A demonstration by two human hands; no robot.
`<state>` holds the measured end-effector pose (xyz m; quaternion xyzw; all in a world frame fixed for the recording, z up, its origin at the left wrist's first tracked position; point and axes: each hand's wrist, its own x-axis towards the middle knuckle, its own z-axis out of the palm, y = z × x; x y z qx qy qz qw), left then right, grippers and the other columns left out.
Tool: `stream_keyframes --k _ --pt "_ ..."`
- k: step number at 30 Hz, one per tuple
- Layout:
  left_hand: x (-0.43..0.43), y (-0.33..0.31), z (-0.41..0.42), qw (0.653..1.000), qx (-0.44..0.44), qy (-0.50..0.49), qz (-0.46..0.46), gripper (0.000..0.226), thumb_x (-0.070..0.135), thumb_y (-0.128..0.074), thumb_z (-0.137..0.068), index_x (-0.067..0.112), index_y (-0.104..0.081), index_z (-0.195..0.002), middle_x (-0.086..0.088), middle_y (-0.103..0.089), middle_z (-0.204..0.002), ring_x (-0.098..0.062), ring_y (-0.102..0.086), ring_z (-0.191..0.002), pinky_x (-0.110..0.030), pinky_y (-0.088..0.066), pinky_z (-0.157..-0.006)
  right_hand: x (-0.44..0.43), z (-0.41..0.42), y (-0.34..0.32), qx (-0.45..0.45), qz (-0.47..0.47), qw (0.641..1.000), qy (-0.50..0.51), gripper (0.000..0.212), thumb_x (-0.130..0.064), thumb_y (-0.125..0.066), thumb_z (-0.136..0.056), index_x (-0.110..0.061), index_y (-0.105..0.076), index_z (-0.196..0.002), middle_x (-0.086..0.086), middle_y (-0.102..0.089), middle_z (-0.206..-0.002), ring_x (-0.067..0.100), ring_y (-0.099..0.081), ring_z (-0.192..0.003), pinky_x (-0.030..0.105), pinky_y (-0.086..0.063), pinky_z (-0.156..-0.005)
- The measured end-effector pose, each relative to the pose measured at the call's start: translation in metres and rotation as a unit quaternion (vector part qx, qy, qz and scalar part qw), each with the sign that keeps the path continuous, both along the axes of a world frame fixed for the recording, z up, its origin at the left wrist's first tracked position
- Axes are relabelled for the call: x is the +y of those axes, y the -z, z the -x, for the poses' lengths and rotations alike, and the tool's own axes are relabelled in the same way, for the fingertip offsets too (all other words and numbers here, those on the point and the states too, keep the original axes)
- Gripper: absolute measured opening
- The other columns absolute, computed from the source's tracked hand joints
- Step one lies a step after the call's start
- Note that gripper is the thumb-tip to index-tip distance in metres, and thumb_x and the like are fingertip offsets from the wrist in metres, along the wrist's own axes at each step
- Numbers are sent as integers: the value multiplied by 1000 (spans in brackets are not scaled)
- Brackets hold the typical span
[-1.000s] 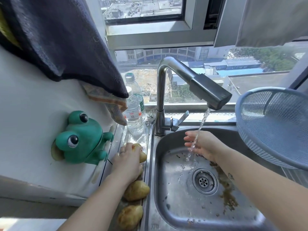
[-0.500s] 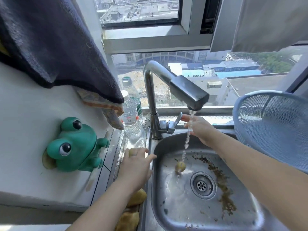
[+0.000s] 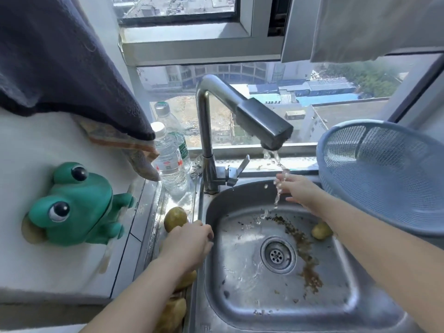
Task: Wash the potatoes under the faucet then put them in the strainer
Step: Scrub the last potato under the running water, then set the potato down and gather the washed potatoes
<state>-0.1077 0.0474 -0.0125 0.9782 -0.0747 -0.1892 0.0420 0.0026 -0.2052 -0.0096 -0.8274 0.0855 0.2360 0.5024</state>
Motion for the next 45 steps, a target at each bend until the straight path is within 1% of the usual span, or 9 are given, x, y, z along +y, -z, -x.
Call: stream_keyframes --k 6,19,25,29,32,35,37,41,45 --pt "-49 23 11 991 119 44 30 32 42 -47 -95 27 -58 -122 3 -58 -126 -20 -57 -114 -33 -46 -88 -33 58 48 52 145 987 -36 40 -11 -48 -94 -10 -51 -134 6 -56 -133 21 -55 -116 22 -46 -83" --pt "-126 73 15 968 202 35 144 37 37 -48 -96 25 -52 -131 5 -62 -126 -17 -60 -109 -32 -49 -92 -105 75 144 58 486 850 -196 55 -2 -41 -91 -21 -38 -142 7 -19 -155 33 -24 -140 42 -37 -106" --pt "-145 102 7 967 189 23 169 34 38 -50 -96 27 -54 -128 7 -63 -122 -14 -59 -108 -31 -49 -93 -124 62 186 9 603 741 -296 48 -7 -36 -95 -21 -42 -140 2 -41 -144 27 -31 -135 34 -38 -97" --pt "-144 109 4 964 198 5 179 34 37 -50 -96 26 -54 -128 6 -63 -122 -14 -60 -107 -29 -50 -89 -126 60 193 -42 622 725 -293 38 -8 -40 -94 -17 -56 -127 3 -54 -131 28 -42 -124 34 -37 -94" --pt "-141 103 5 957 213 -24 194 32 33 -50 -97 22 -56 -127 3 -64 -121 -14 -60 -104 -22 -45 -81 -105 64 177 -53 515 827 -219 28 -24 -55 -90 -19 -59 -118 2 -61 -121 25 -55 -112 34 -41 -91" --pt "-129 91 8 945 229 -82 218 30 28 -49 -97 20 -58 -124 -1 -65 -113 -15 -62 -91 -20 -44 -70 -63 76 140 -21 232 968 -95 42 -36 -67 -84 -23 -53 -121 -3 -59 -112 17 -55 -97 27 -40 -78" --pt "-116 84 8 926 247 -151 244 28 23 -47 -95 18 -58 -121 -4 -65 -107 -16 -61 -80 -21 -44 -61 -34 84 118 14 61 998 -32 43 -34 -67 -83 -23 -49 -120 -1 -57 -109 16 -55 -96 26 -41 -77" --pt "-89 60 14 811 284 -360 362 16 14 -37 -94 19 -50 -86 -5 -51 -84 -19 -52 -63 -23 -38 -59 10 96 76 111 -274 954 50 17 -27 -57 -76 -12 -55 -84 17 -65 -87 27 -61 -77 34 -49 -72" --pt "-74 34 18 643 278 -506 502 27 32 -34 -102 13 -53 -100 -12 -59 -98 -27 -63 -78 -36 -52 -60 37 106 41 178 -464 855 149 19 -17 -46 -74 -7 -58 -85 15 -59 -80 28 -57 -73 38 -48 -74"
